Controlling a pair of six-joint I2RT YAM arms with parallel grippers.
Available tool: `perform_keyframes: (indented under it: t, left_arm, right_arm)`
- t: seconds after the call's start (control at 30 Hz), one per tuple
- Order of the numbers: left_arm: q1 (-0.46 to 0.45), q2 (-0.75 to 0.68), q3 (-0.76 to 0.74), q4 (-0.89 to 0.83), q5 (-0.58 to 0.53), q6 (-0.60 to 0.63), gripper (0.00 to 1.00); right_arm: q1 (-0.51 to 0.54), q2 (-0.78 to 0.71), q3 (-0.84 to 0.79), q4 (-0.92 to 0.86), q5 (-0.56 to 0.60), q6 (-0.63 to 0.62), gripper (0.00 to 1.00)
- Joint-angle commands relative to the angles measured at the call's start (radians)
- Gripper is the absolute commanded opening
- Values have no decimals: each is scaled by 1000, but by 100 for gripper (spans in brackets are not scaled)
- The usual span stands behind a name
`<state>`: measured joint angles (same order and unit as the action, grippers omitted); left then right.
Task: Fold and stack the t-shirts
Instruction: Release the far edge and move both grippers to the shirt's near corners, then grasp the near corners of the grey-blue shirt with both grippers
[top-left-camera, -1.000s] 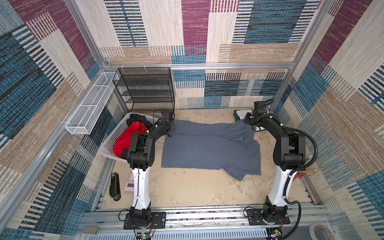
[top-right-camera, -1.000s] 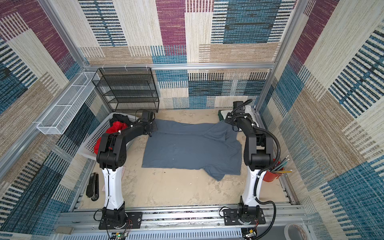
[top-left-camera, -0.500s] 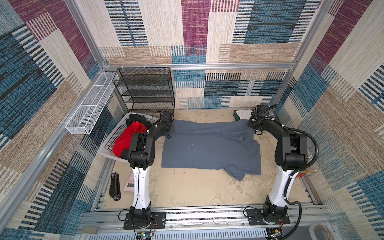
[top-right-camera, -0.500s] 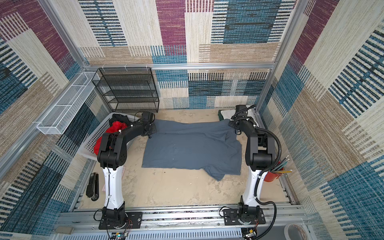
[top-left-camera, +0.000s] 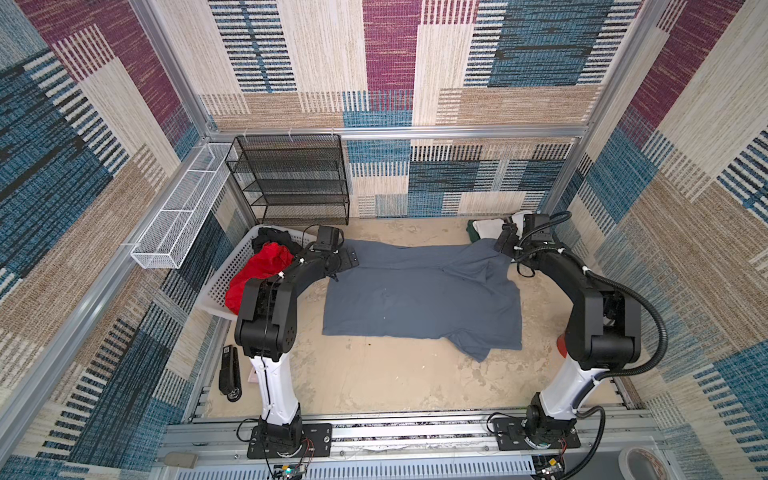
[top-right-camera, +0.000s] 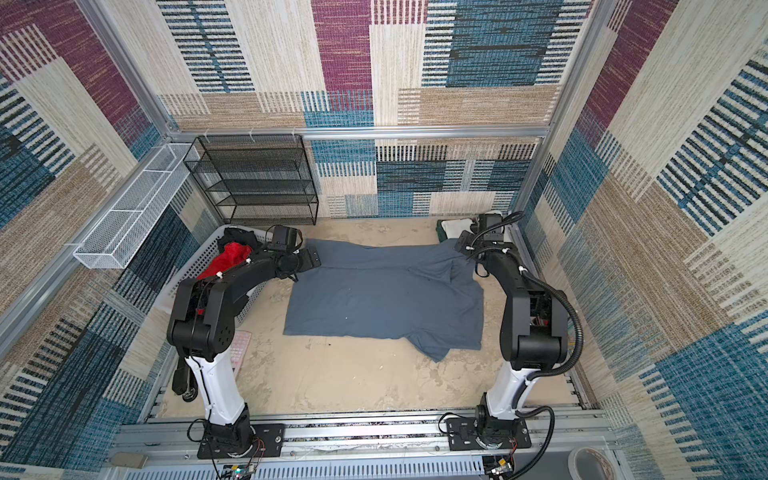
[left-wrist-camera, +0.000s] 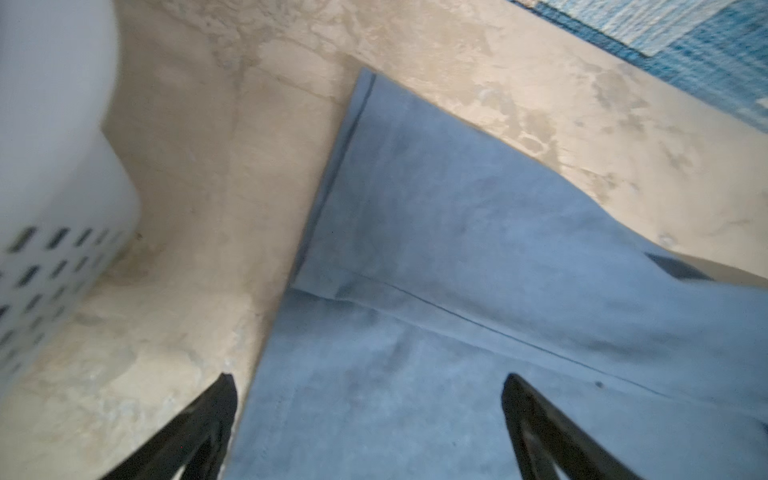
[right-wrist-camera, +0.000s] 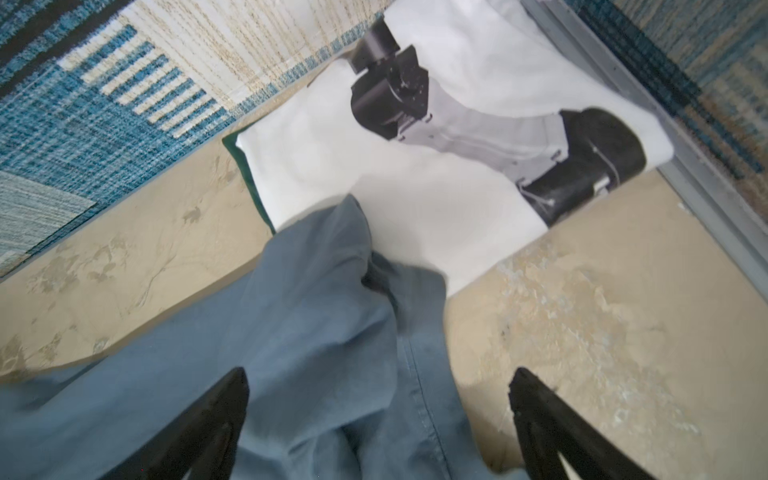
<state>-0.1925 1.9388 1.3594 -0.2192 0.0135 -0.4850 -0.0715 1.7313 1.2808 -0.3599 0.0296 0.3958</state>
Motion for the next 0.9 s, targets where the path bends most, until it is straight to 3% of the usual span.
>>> perform_keyframes:
  t: [0.0,0.13,0.27,0.5,0.7,0.87]
  left_arm:
    - [-4,-60,-53,49,76,-42,98]
    - [-14,-173,-179,92,117,-73,98]
    - [-41,-323,-333,99,83,-83,98]
    - [-56,-518,-544,23,-12,-102,98]
    - [-55,-501,-653,55,-23,-141,98]
    - [-54,-444,-668,44,-30,-154,98]
  right_arm:
    - [1,-81,-86,32,-56,30,99]
    - [1,-214,-221,-10,-114,52,99]
    - [8,-349,-369,-59,-204,127,99]
    - [142,-430,-443,-243,-124,203,99]
    - [200,-487,-536,-338,-97,257,100]
    - [232,-558,-587,-425,-92,279,93]
